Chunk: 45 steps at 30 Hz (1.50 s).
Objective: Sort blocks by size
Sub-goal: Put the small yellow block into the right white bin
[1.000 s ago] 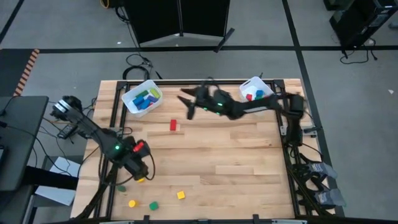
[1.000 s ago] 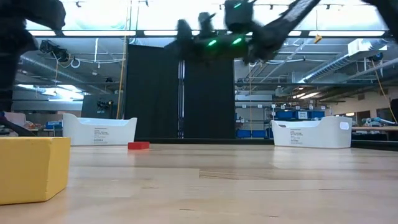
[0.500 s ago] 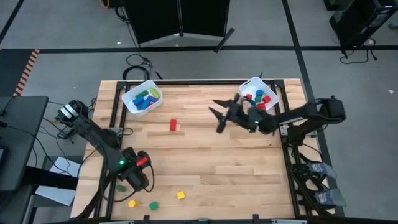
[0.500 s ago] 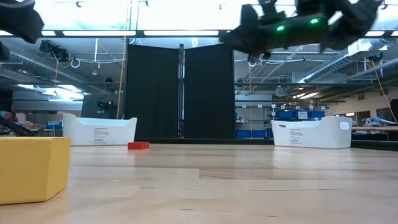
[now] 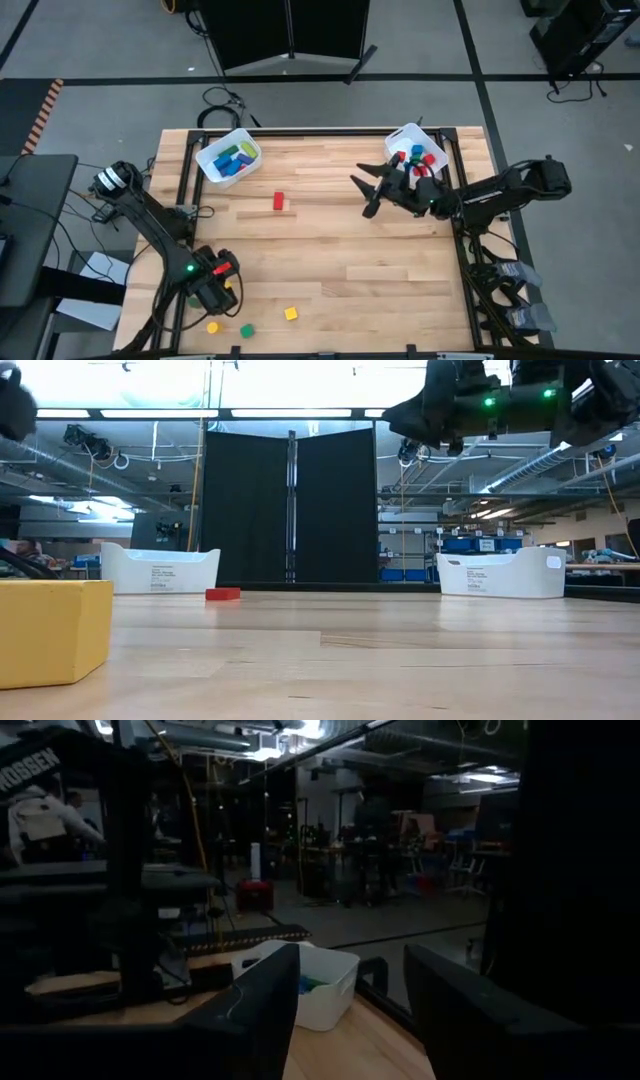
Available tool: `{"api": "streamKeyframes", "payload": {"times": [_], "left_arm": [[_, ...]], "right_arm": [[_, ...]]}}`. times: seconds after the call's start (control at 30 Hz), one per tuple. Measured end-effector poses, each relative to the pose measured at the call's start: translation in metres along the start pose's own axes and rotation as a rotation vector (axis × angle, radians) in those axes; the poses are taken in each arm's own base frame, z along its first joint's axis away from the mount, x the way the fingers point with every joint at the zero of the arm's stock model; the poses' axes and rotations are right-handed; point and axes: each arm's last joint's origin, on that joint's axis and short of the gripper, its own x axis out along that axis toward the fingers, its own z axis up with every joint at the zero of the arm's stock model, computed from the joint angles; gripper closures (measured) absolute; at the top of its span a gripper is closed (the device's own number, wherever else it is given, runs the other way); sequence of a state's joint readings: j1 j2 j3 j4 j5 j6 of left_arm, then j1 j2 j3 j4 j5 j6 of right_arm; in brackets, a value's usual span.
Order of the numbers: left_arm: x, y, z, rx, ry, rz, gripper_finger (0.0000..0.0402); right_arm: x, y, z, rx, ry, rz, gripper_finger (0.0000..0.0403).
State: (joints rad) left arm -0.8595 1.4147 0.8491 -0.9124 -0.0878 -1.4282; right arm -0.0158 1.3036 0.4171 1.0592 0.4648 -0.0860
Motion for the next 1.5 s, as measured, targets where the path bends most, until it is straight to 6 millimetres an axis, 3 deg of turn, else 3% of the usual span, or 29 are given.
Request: {"api": "streamKeyframes", "payload": {"times": [0.13, 0.97, 1.13, 1.37, 1.5], "left_arm": [[0.012, 0.009, -0.003, -0.012, 0.027, 0.038, 0.0067], [0.044, 0.014, -0.006, -0.054, 0.0, -0.124, 0.0078], [0.045, 0.016, -0.006, -0.095, 0.001, -0.102, 0.0129], [0.046, 0.018, -0.007, -0.11, 0.026, -0.091, 0.0266], [0.044, 0.014, -0.003, -0.121, 0.035, -0.123, 0.0264]], "right_arm": [[-0.001, 0.002, 0.001, 0.0, -0.005, 0.008, 0.0211], [-0.001, 0.001, 0.002, 0.004, -0.011, -0.006, 0.0213], [-0.001, 0.001, 0.002, 0.003, -0.01, -0.007, 0.0213], [-0.001, 0.001, 0.002, 0.0, -0.013, -0.009, 0.0213], [-0.002, 0.002, 0.005, -0.01, -0.024, -0.008, 0.0213]]}}
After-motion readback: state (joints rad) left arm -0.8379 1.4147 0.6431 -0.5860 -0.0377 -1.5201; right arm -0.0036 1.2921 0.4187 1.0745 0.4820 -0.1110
